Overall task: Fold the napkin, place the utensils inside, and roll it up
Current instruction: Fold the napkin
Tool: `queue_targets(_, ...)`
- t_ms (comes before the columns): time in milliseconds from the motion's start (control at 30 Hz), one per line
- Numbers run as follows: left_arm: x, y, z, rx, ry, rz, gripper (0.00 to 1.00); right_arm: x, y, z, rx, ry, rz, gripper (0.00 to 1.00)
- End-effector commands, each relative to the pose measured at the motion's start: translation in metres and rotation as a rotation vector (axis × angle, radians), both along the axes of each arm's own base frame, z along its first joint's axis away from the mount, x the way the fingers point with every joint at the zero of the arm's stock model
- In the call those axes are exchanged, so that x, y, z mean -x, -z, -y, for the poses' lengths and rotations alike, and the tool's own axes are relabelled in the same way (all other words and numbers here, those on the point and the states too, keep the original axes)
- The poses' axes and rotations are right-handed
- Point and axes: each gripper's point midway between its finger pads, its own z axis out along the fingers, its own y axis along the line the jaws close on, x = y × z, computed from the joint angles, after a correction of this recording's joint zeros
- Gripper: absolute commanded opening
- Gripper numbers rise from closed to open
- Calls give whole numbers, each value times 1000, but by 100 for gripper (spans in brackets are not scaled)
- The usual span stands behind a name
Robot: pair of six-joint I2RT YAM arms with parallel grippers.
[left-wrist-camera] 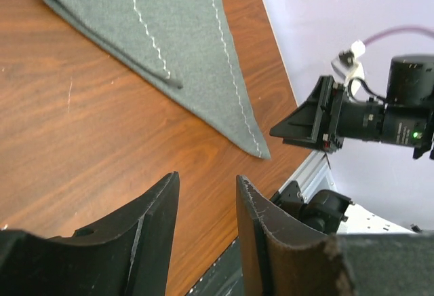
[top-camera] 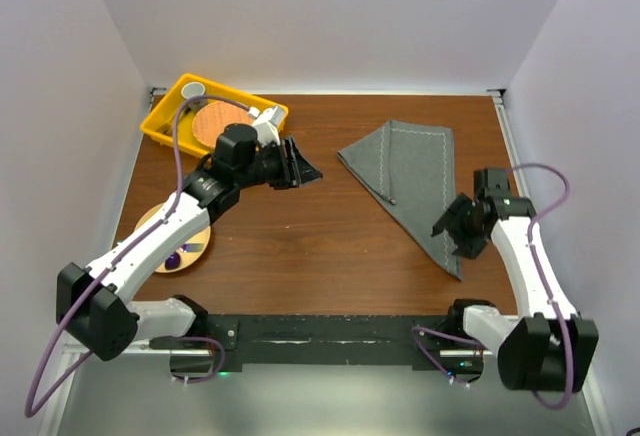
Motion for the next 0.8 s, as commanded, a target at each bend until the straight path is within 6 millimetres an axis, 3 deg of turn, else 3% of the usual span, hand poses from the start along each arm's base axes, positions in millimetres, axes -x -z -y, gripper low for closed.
queue_targets(0, 12, 3, -8, 0, -12, -18, 44, 33, 18, 11, -53, 275, -37, 67)
queue_targets(133, 17, -5, -9, 15, 8, 13, 44, 43, 40, 21, -101, 510, -84, 65)
queue_targets(267, 18, -9, -5, 27, 36, 37, 44, 54, 66, 20, -129, 616, -154, 65)
queue_targets(433, 18, -14, 2, 41, 86, 57, 44, 62, 73, 39, -40, 691, -147, 65)
queue_targets(767, 15, -18, 8, 45, 129, 63, 44, 57, 80, 43, -36, 748, -145, 63)
